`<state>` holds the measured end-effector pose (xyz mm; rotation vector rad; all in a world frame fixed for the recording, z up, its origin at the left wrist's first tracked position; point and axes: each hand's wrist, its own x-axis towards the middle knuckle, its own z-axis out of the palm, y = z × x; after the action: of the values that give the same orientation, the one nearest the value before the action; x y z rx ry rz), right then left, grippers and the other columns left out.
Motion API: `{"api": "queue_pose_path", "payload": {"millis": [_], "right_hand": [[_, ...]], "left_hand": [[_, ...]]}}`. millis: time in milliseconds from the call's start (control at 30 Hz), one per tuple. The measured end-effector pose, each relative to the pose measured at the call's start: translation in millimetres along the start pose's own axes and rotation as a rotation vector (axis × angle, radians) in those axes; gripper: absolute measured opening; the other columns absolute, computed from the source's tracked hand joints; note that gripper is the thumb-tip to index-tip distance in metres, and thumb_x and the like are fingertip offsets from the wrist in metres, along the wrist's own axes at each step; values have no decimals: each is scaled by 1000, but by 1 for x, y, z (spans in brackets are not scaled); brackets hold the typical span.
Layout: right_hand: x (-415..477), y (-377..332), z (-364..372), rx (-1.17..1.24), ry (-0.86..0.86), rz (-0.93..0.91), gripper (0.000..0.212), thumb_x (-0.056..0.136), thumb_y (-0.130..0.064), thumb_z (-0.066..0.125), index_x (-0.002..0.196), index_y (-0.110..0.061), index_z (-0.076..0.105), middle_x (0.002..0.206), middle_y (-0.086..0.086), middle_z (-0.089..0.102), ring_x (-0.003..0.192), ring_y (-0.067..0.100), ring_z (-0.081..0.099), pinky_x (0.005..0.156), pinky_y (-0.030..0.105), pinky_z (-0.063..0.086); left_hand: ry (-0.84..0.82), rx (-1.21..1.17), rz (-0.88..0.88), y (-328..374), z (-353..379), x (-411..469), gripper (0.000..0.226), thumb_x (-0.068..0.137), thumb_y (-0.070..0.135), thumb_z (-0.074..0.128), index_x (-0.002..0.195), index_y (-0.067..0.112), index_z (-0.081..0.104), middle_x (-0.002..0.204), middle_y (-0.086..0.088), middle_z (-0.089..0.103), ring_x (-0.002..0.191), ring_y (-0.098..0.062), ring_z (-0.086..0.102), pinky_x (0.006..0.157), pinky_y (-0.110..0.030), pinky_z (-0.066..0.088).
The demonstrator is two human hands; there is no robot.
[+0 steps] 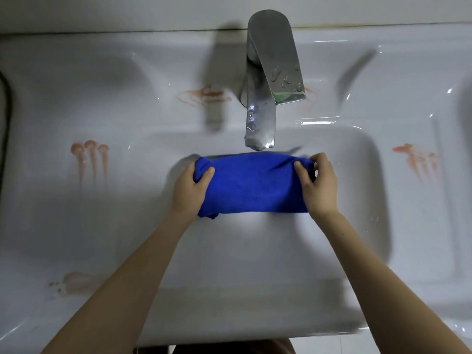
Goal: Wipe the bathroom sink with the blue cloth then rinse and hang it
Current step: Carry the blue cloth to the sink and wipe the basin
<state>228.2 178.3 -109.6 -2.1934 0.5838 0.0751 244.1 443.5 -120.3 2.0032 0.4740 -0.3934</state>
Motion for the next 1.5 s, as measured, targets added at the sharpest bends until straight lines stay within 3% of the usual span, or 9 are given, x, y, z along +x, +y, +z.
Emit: {"api": "queue_pose_path", "payload": {"millis": [133,300,533,667,800,867,1000,1267,1500], "right_hand": [[13,4,8,-106,41,64,37,92,-35,63,112,-8,49,103,1,51,84,15,49,73,22,36],[-12,6,17,-537,-86,135,37,96,-44,49,89,-9,44,80,4,52,68,25,46,60,32,34],[-26,7,0,-107,-47,17,24,100,-22,44,79,-15,33,61,-3,42,53,17,36,50,32,29],[-32,31,-7,-606,-164,33,28,98,-35,48,89,-12,36,86,14,63,65,31,47,58,35,34],[-30,20,-5,-556,-3,-28,34,94,-31,57,110,-2,48,108,19,58,91,41,56,69,40,42],[-25,17,2,-609,54,-283,41,92,-23,56,125,0,51,121,20,56,109,40,53,89,45,44],[-22,33,27,-750,-160,-571,52,96,-30,40,145,-12,42,144,9,48,136,34,39,112,49,28],[2,34,30,-742,34,-459,26,94,-27,43,89,-6,55,90,14,56,81,35,50,75,41,30],[2,19,17,-765,13,-455,48,91,-23,53,136,-8,48,137,15,49,126,35,44,111,49,27]], "left_hand": [[191,211,62,1,5,4,31,96,36,56,114,10,55,93,5,54,82,-14,53,76,-26,41],[213,443,15,-10,13,-17,33,95,33,57,108,3,55,86,-7,58,81,-27,60,69,-32,39],[122,102,114,-12,-3,-26,33,99,31,53,124,9,51,99,3,60,86,-14,59,76,-29,48],[28,229,27,-24,-7,-34,25,94,28,62,105,12,47,91,4,54,82,-19,55,60,-23,37],[185,425,23,-12,-12,-33,31,91,35,63,101,10,46,88,-2,57,77,-24,54,62,-33,41],[272,653,230,-11,-11,-26,32,90,28,63,110,5,53,97,-13,60,85,-31,55,68,-40,46],[78,895,623,-35,-3,-3,38,93,33,53,126,14,57,122,-8,59,108,-30,54,88,-41,44],[150,935,575,-30,-8,13,28,95,38,47,98,10,53,102,-12,56,99,-34,49,83,-45,42],[311,793,309,-12,-12,-10,49,86,33,67,117,-1,49,117,-23,52,105,-40,48,93,-46,41]]}}
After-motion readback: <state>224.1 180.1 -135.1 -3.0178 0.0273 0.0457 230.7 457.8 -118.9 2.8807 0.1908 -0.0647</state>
